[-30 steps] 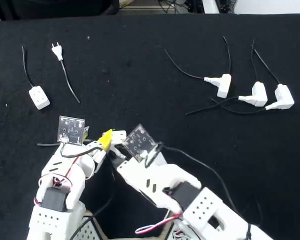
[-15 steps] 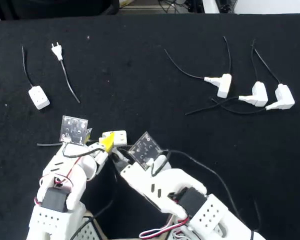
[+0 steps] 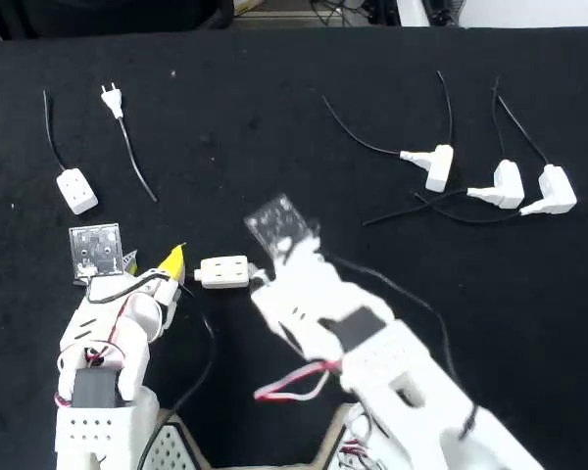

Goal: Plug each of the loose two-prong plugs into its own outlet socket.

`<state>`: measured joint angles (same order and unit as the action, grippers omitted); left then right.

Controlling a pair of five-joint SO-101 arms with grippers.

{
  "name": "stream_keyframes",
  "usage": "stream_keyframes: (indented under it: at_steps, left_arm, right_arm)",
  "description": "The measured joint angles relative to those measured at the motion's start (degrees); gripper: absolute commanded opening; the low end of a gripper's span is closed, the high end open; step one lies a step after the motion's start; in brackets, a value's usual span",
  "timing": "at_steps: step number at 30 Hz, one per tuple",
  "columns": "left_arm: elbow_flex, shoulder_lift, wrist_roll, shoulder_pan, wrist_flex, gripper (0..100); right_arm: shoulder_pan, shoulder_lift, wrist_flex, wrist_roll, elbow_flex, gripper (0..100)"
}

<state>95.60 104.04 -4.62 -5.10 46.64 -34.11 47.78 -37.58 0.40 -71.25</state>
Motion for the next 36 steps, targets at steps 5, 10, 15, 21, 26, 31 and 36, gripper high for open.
stream_keyframes:
  at_steps: [5, 10, 15, 21, 26, 31, 36]
  left_arm:
    - [0.0, 0.0, 0.0, 0.0, 0.0, 23]
    - [0.0, 0.0, 0.0, 0.0, 0.0, 23]
    - [0.0, 0.0, 0.0, -1.05, 0.0, 23]
    - [0.0, 0.0, -0.35, -8.44, -0.79, 23]
    - [0.0, 0.0, -0.35, -9.49, -1.05, 23]
    - [0.0, 0.0, -0.35, -10.02, -1.05, 23]
    - [0.0, 0.0, -0.35, -9.93, -1.05, 23]
  right_arm:
    - [1.14, -11.52, -0.97, 0.09, 5.63, 1.1]
    - [2.81, -20.48, -1.05, 1.76, 9.23, 1.1]
    - [2.9, -27.78, -6.33, 5.8, 15.3, 1.2]
    - [3.08, -35.25, -11.87, 9.85, 22.59, 1.2]
    - [3.16, -42.29, -18.11, 13.01, 29.89, 1.3]
    - [1.49, -46.68, -23.38, 15.56, 34.46, 5.4]
    - [-2.2, -47.3, -25.05, 16.0, 34.99, 15.1]
